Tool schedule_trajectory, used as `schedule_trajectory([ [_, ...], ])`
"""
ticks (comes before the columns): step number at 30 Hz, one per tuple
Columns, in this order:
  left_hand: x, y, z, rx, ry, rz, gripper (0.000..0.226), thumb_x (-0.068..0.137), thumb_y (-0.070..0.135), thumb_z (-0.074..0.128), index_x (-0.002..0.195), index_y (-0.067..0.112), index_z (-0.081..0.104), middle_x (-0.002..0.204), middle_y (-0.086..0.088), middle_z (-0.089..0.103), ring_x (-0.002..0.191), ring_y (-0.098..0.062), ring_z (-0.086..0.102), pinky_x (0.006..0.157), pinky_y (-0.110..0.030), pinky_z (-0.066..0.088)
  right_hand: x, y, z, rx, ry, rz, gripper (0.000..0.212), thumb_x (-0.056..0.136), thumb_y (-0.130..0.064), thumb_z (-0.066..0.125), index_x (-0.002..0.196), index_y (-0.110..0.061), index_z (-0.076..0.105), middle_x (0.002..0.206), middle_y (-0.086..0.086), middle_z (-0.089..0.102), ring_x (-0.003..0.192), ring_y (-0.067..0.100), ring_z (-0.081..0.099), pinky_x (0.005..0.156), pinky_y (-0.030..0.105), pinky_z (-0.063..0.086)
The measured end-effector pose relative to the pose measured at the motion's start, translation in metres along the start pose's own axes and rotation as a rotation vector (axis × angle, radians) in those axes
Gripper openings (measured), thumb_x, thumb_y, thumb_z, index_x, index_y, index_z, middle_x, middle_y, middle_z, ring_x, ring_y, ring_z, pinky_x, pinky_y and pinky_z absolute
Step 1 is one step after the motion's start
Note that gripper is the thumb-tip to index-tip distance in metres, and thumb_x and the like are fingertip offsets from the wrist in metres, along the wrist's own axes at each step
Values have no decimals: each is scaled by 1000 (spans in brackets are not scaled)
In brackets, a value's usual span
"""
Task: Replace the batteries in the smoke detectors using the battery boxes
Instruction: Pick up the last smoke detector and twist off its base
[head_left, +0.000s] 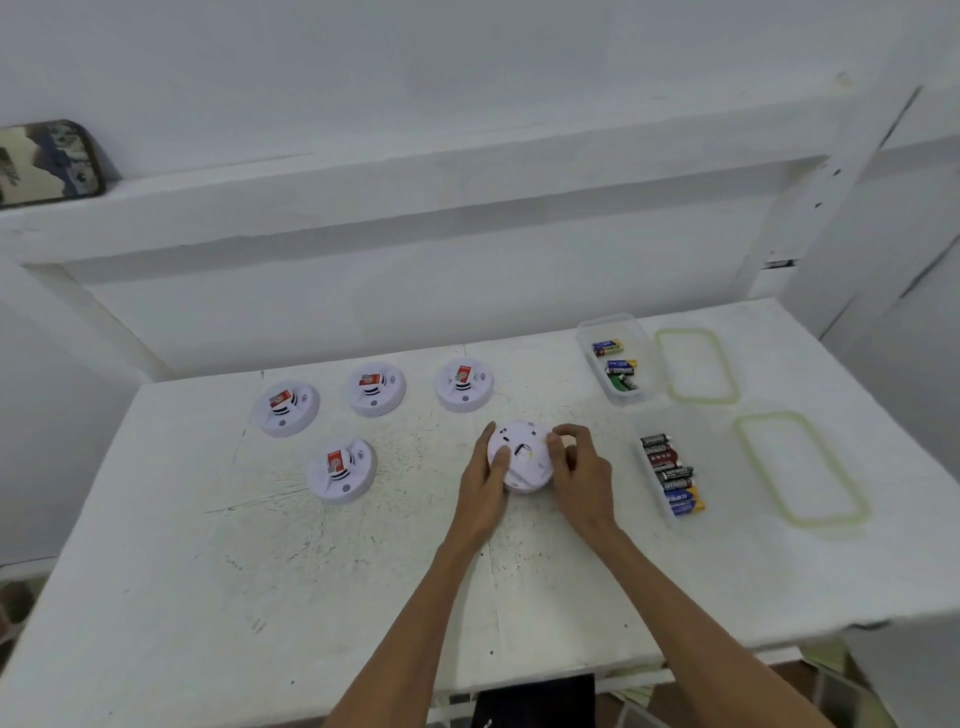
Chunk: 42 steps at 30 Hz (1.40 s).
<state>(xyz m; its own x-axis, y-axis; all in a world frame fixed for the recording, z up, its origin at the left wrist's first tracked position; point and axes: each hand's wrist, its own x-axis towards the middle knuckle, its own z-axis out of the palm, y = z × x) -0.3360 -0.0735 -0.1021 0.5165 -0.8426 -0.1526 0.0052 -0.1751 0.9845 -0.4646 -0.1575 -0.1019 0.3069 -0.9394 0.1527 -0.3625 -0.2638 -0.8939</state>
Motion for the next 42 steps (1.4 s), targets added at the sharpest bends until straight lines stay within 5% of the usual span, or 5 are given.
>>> schedule_trajectory([
  [5,4,3,7,-35,4,23,36,110,24,49,146,25,43,144,4,53,133,-11,53,96,-16,51,-1,5,-3,17,40,-8,14,104,-39,48,101,-26,47,49,9,51,40,8,32,43,27,25],
  [10,6,4,5,0,-16,57,40,112,34,43,151,27,47,148,6,57,135,-10,55,106,-22,51,-10,3,0,-55,74,-56,8,103,-34,49,104,-26,48,53,-4,49,43,10,39,45,20,28],
  [15,5,2,1,-45,-61,30,54,100,27,50,154,33,48,152,11,56,138,-15,55,106,-46,55,-9,4,2,-6,115,-67,21,99,-35,58,117,-24,61,113,-8,52,98,10,60,72,19,52],
  [23,3,9,2,-146,-39,21,43,112,24,45,155,32,49,148,7,61,131,-16,63,99,-43,60,-11,6,6,-4,-77,-70,74,81,-58,72,142,-26,44,138,-16,51,124,1,49,97,21,49],
  [42,-3,1,18,38,125,162,42,113,22,38,154,19,49,145,5,60,126,8,59,99,-16,52,-14,4,-1,89,-82,-88,67,80,-49,73,138,-22,53,136,-13,59,125,1,54,100,24,50],
])
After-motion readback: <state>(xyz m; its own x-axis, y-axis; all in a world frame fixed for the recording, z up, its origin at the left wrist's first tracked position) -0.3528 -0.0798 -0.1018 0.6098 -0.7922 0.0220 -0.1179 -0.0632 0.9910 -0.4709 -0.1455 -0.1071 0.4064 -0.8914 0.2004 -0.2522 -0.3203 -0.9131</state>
